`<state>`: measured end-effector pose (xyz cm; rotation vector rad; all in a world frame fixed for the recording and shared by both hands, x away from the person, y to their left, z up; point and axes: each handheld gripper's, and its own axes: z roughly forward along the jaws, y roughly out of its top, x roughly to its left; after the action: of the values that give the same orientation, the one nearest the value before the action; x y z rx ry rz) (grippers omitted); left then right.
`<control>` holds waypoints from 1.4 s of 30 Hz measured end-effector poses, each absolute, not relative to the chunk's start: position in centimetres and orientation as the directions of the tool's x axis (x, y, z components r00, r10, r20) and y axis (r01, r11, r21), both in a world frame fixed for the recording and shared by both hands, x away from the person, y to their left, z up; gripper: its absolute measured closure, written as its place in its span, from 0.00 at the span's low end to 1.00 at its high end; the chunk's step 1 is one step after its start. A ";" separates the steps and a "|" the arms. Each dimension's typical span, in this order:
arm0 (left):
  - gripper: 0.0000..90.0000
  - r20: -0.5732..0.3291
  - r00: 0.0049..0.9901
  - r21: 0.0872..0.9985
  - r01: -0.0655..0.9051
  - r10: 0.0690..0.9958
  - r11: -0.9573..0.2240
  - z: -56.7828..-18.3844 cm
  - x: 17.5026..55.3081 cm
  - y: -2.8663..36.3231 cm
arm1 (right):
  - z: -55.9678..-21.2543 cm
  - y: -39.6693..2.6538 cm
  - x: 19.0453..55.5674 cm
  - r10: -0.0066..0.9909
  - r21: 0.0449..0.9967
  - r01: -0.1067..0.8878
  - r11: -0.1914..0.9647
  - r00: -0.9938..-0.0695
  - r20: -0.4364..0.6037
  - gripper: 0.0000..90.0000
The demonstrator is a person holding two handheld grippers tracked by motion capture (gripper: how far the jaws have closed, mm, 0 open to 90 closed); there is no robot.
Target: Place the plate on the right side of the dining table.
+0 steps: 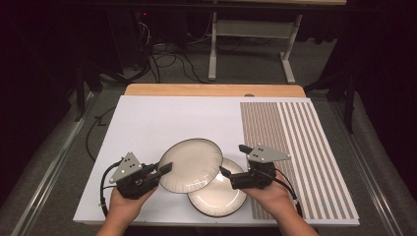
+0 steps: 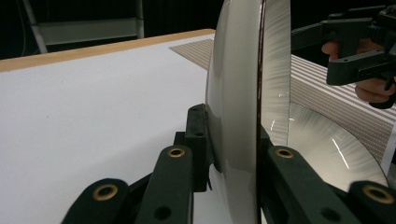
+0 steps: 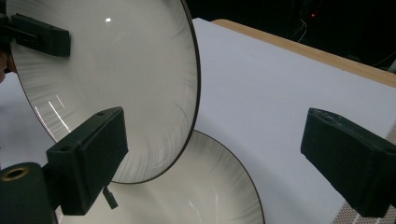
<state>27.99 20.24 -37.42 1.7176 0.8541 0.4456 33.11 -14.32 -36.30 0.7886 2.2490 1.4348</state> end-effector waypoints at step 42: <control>0.87 -0.189 0.662 0.931 0.355 0.725 -0.081 -37.8 28.2 20.4 | -38.7 -11.8 34.5 0.605 0.865 0.426 0.264 -0.772 0.195 0.92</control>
<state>28.22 20.43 -37.77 1.6866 0.8870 0.3869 34.49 -11.83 -38.70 0.9715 2.3529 1.5229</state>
